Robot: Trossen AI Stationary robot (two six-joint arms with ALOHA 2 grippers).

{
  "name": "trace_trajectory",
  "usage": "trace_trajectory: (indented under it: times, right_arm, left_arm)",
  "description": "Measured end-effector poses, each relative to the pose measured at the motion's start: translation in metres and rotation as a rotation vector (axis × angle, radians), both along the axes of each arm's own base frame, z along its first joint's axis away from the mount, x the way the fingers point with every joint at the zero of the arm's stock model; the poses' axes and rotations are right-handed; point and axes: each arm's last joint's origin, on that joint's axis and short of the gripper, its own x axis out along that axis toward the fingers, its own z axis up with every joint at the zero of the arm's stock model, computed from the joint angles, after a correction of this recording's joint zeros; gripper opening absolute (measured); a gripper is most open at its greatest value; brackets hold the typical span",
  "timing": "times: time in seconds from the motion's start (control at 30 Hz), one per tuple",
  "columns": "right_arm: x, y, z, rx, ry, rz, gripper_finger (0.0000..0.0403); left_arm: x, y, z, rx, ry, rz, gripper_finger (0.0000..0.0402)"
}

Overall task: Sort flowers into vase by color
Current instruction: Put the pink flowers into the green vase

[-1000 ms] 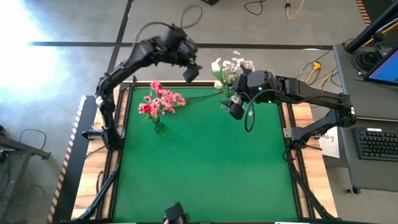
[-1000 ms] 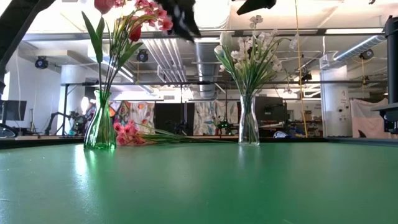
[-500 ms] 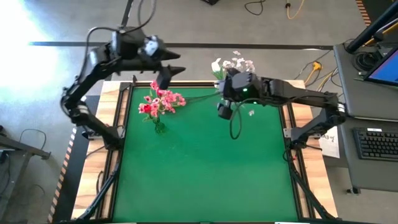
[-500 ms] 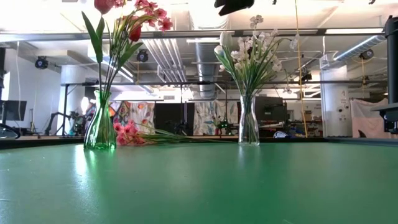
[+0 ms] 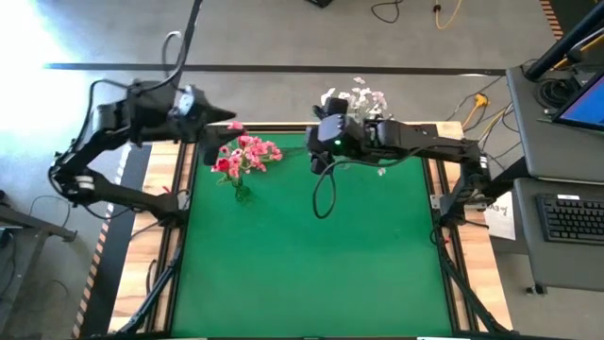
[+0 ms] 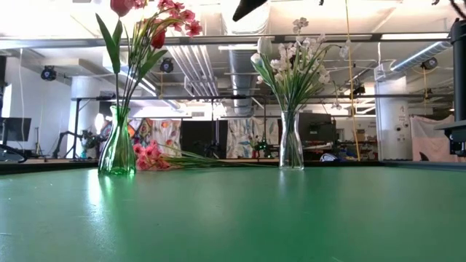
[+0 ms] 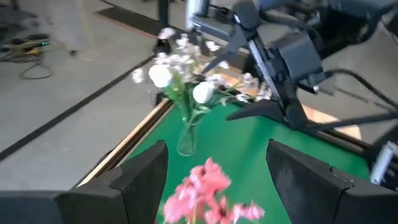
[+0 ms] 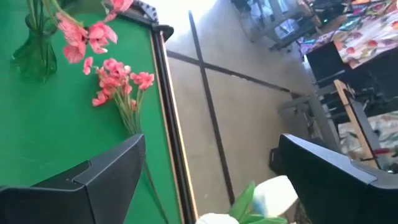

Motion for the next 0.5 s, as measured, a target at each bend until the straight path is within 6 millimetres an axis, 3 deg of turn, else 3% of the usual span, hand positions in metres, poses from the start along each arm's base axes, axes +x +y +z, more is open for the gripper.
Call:
trace_trajectory:
  times: [0.2,0.5]
  right_arm:
    - [0.026,-0.003,-0.012,-0.043,0.075,0.03,0.0362]
    - [0.051,-0.017,-0.032,-0.062,0.131,0.021,0.0362]
  left_arm:
    - [-0.034,-0.013,-0.004,-0.045,-0.067,0.022,0.0259]
    - [-0.081,-0.023,0.009,-0.013,-0.208,0.028,0.0259]
